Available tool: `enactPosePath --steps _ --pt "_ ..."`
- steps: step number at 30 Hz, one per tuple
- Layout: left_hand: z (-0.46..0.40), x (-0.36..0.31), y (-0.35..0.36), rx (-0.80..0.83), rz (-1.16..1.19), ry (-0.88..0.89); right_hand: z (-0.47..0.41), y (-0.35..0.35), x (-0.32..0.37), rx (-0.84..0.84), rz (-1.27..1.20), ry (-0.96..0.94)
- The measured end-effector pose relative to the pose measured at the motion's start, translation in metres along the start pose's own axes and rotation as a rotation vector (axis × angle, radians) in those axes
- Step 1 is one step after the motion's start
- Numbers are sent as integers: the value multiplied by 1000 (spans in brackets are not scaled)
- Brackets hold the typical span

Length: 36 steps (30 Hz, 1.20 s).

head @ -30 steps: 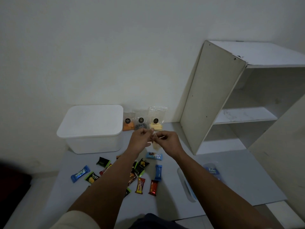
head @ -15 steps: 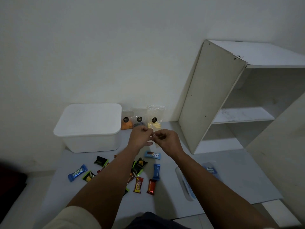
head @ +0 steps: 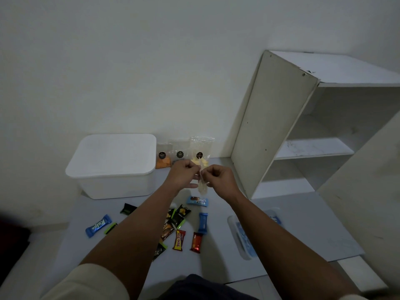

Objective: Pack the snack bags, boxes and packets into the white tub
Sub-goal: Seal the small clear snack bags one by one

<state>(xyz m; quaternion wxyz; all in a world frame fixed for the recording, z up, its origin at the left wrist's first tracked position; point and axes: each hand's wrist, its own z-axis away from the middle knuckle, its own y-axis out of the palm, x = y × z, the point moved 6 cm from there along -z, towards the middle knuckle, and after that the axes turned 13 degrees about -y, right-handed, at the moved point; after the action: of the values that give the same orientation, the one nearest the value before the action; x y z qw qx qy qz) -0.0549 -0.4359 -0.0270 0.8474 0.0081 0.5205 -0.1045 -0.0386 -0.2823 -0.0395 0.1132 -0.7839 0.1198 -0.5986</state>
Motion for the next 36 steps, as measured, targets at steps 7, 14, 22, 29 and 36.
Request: enactPosePath --steps 7,14,22,29,36 --pt "2 -3 0 -4 -21 46 1 1 7 1 -176 60" --pt "1 -6 -1 -2 -54 94 3 -3 9 -51 -279 157" --pt "2 -11 2 -66 -159 135 4 1 12 -150 -155 149" --pt "7 -23 6 -40 -89 66 0 2 25 27 -302 166" --pt "9 -40 9 11 -192 123 -3 -6 35 24 -243 150"
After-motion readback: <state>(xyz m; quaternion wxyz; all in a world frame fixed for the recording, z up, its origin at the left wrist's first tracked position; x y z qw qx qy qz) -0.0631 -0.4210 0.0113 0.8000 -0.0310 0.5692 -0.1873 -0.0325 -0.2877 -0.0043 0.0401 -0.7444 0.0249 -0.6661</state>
